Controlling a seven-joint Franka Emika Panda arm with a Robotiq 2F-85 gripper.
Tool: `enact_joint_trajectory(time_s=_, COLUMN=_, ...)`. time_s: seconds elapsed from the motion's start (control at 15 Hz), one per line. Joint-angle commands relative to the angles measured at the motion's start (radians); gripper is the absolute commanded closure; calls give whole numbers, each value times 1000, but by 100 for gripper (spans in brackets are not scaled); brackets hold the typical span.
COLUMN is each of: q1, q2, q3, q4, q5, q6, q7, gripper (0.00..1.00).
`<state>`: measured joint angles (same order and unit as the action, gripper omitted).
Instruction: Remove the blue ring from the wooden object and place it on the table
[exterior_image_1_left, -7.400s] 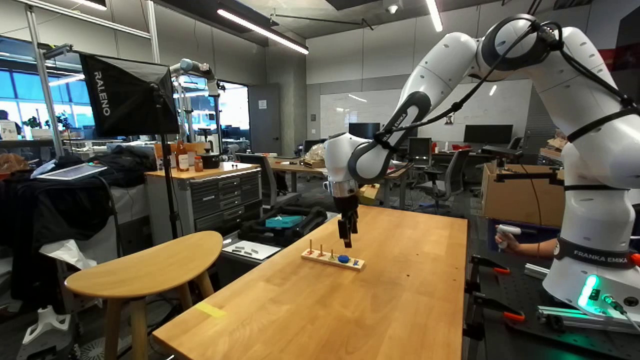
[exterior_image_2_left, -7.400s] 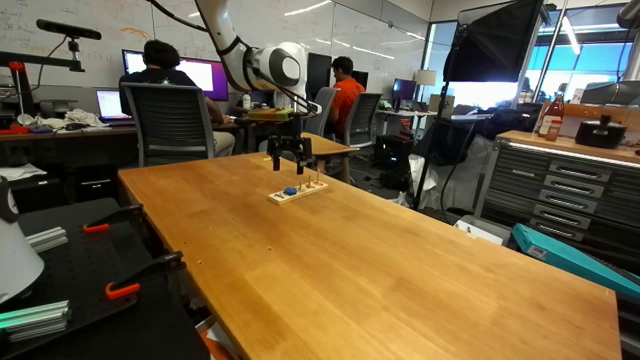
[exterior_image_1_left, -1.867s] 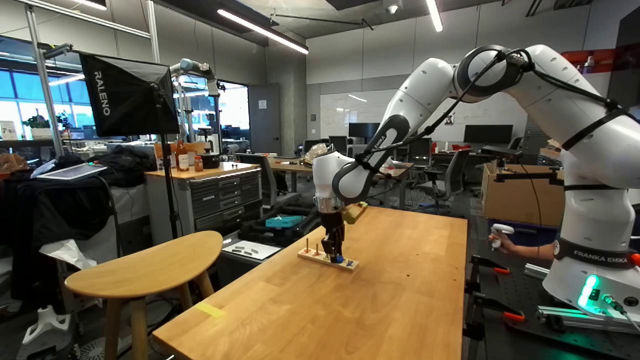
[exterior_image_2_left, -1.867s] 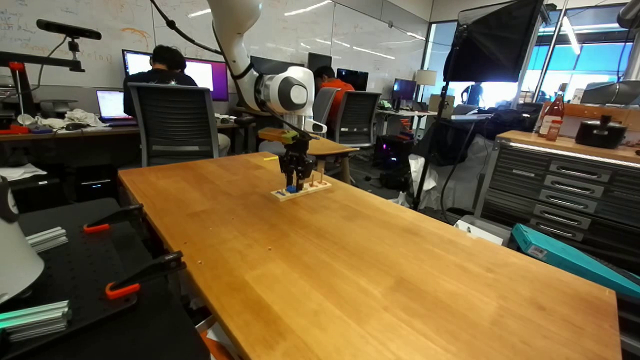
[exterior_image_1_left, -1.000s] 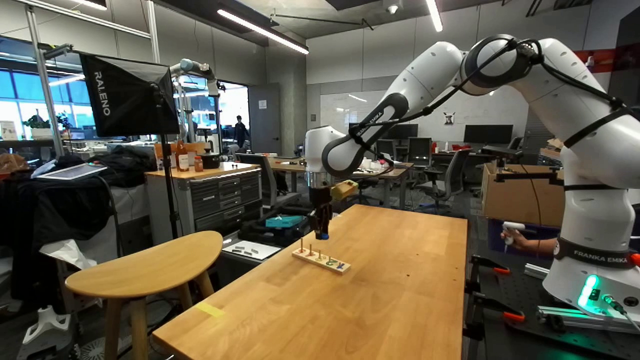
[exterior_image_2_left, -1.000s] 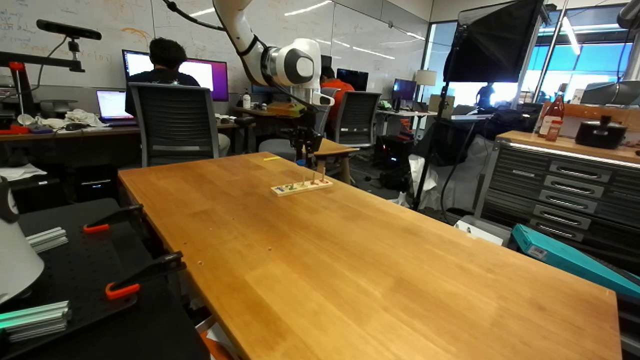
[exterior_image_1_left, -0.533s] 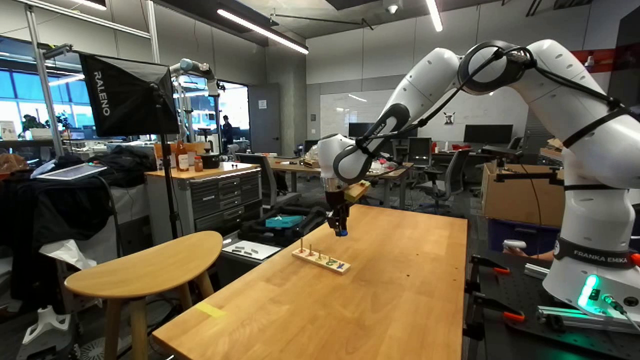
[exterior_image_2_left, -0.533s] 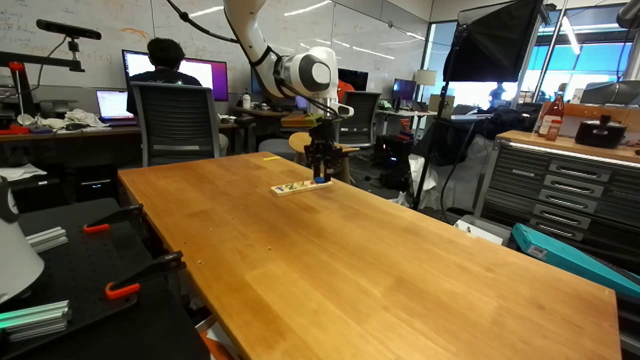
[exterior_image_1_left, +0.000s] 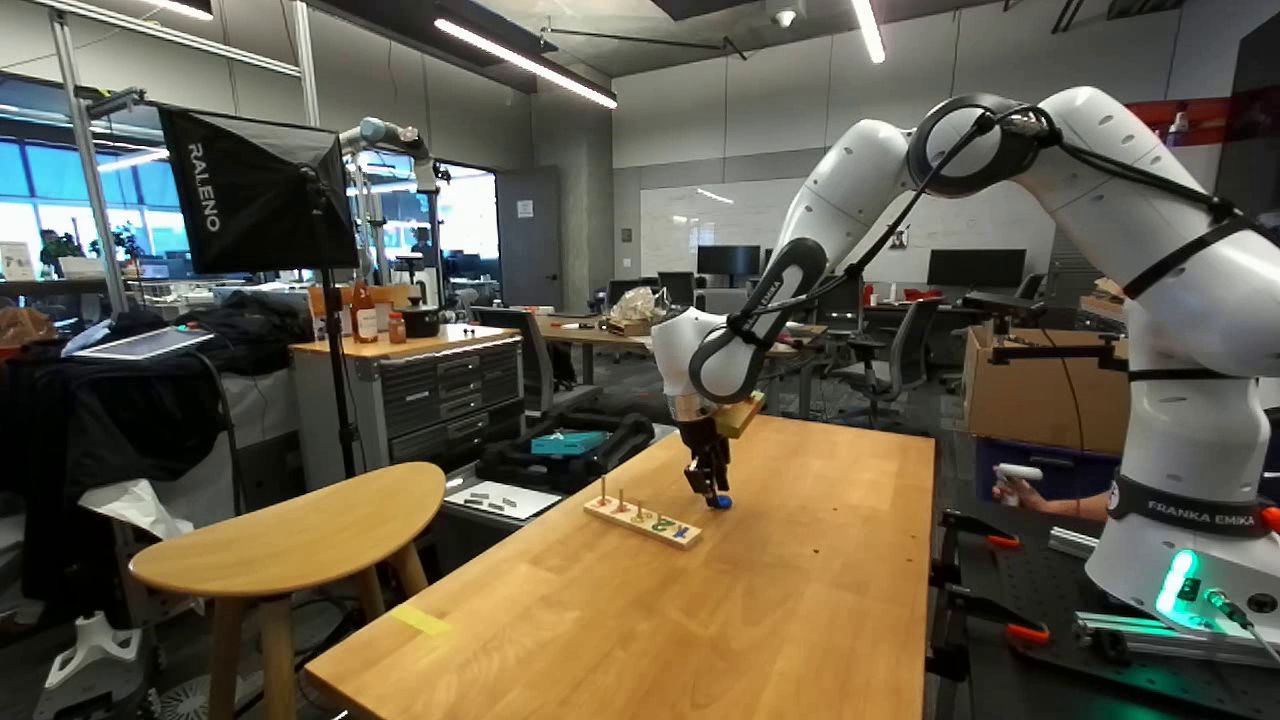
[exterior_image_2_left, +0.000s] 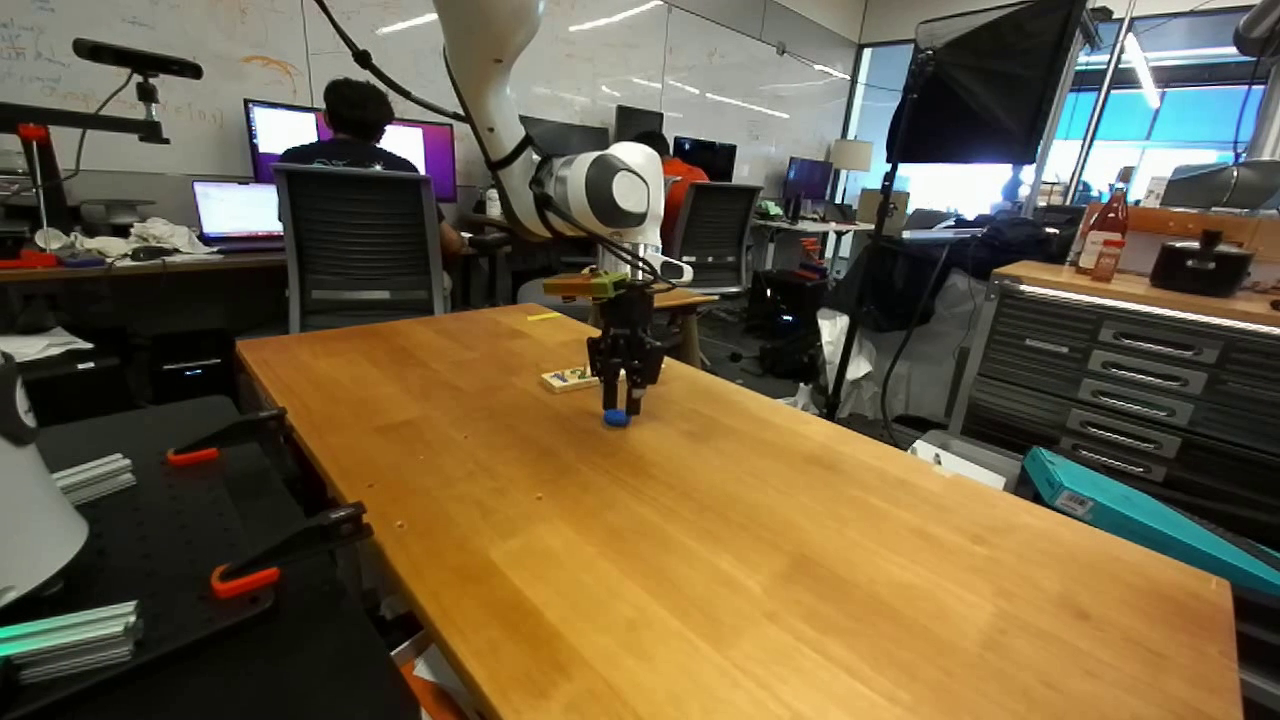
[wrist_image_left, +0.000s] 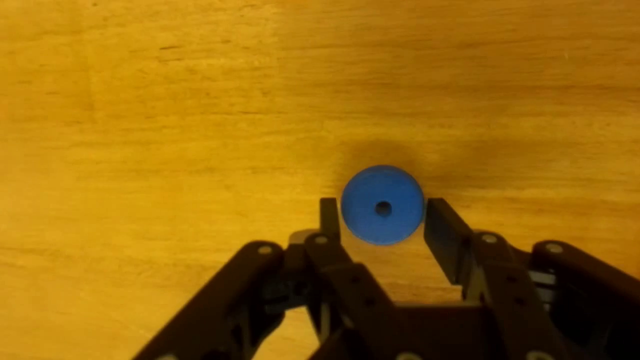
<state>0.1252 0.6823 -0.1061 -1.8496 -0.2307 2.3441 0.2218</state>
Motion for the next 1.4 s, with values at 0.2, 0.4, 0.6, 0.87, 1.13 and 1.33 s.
enact_joint_trajectory(time_s=0.2, q1=28, q2=-89, q3=71, q4=53, q5=40, q6=-54, q7=-11, gripper=0)
enact_joint_trajectory(time_s=0.4, q1=37, q2=-158, q3=120, q4=106, q5=72, q6=-108, q7=-28, gripper=0)
enact_joint_trajectory(time_s=0.6, q1=61, q2=-247, q3=137, q4=171, q5=82, q6=-252, q7=-3, gripper=0)
enact_joint_trajectory(time_s=0.87, q1=90, q2=-295, q3=161, q4=304, q5=77, q6=-433, q7=29, gripper=0)
enact_joint_trajectory(time_s=1.13, q1=111, q2=-269, q3=186, q4=412, q5=74, q6=-527, q7=29, gripper=0)
enact_joint_trajectory(time_s=1.33, q1=122, q2=-242, q3=195, q4=448, q5=79, q6=-561, q7=32, gripper=0)
